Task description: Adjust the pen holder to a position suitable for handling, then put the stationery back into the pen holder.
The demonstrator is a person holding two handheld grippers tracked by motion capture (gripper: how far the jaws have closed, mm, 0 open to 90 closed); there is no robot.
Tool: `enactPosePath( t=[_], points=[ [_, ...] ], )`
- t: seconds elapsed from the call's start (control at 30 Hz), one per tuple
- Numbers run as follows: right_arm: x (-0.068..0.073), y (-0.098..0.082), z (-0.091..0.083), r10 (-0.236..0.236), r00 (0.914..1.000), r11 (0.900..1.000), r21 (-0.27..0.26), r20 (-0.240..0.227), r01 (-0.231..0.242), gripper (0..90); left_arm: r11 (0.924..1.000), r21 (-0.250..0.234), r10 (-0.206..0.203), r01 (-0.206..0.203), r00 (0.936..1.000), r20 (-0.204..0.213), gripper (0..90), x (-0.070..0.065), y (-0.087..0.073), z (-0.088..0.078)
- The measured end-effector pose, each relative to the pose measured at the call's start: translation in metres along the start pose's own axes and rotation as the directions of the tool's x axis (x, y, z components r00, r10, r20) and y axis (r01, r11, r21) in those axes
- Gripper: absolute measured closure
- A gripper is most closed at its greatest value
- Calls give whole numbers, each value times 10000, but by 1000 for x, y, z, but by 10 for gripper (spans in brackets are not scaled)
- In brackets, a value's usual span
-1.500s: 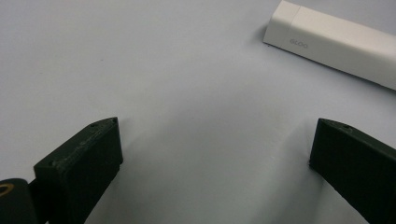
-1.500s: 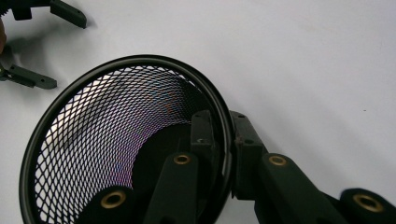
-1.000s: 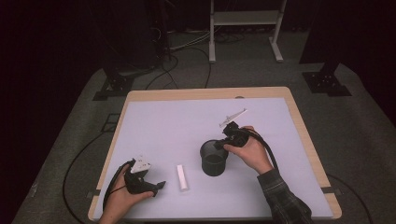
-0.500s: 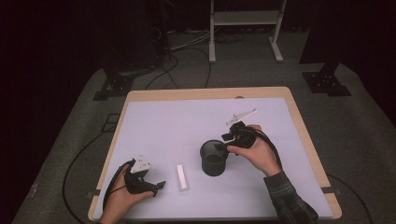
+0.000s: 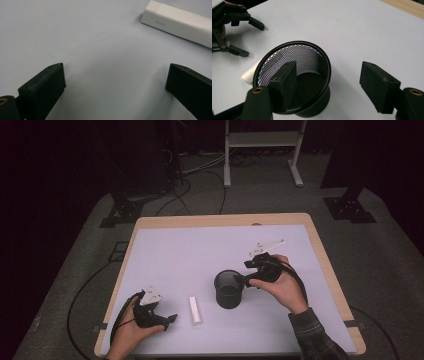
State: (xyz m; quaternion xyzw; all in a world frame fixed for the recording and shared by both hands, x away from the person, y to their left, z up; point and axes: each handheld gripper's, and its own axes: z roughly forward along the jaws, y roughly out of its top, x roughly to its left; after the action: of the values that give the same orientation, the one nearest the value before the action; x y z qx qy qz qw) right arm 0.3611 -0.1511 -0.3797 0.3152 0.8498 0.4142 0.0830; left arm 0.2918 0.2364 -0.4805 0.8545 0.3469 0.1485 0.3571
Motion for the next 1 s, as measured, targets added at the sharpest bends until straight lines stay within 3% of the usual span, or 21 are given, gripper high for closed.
enactPosePath(
  t=[1.0],
  points=[
    [-10,-38,-51,563,9966,9964,-669,597,-523,241,10000,9,24,-24,10000,-15,12,0,0,0]
  ],
)
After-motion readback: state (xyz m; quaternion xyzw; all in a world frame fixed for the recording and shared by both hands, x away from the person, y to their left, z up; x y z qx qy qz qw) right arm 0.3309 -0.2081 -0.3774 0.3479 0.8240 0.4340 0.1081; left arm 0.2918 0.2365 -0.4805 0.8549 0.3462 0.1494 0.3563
